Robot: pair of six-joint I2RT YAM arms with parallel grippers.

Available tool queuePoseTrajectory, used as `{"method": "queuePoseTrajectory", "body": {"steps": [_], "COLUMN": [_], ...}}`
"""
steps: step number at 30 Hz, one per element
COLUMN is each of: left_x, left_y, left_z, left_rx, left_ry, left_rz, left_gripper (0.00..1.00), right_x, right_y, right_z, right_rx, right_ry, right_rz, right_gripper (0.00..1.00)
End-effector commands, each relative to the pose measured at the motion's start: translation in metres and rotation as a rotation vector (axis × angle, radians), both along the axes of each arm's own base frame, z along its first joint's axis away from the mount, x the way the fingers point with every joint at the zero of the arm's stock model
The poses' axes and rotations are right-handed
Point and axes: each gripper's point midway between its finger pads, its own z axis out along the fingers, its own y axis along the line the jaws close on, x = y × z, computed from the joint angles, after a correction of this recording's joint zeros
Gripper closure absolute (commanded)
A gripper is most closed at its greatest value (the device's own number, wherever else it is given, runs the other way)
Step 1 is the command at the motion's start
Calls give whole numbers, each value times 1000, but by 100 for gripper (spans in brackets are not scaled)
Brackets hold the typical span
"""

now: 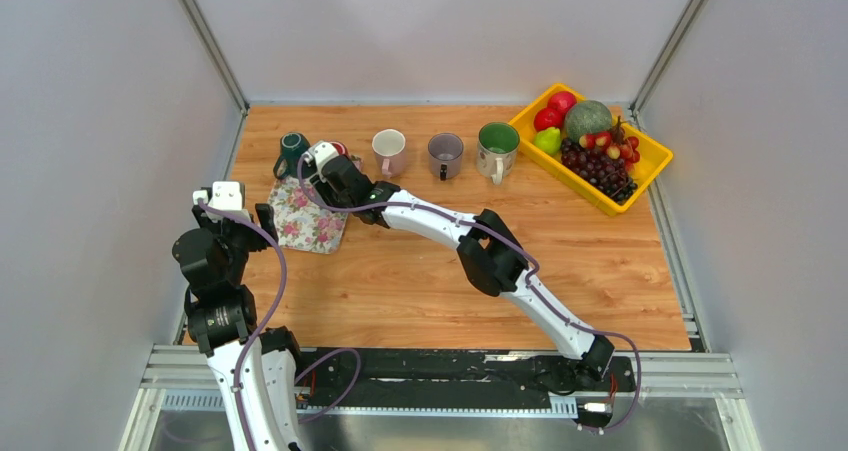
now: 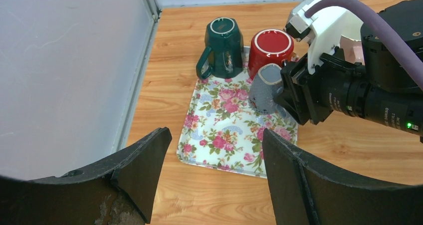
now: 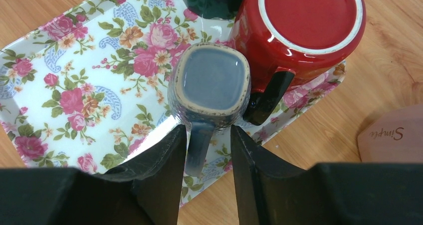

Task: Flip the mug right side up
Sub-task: Turn over the cup on the tray.

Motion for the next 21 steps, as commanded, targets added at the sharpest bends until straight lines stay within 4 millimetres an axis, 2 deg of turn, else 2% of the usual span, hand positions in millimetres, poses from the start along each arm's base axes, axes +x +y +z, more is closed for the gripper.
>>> {"method": "queuePoseTrajectory", "body": {"steps": [1,21], "left_x": [2,1], "left_y": [5,5], "left_z": [6,7], "left_rx": [4,5], "left_ry": [-26,-27], "left_rz": [19,20], "left_gripper": [21,21], "right_x": [11,11], "right_y": [8,11], "right_z": [20,16], "right_rx": [73,87], "right_ry": [-27,-7], "right_rz": [-17,-2], "right_gripper": [59,65]}}
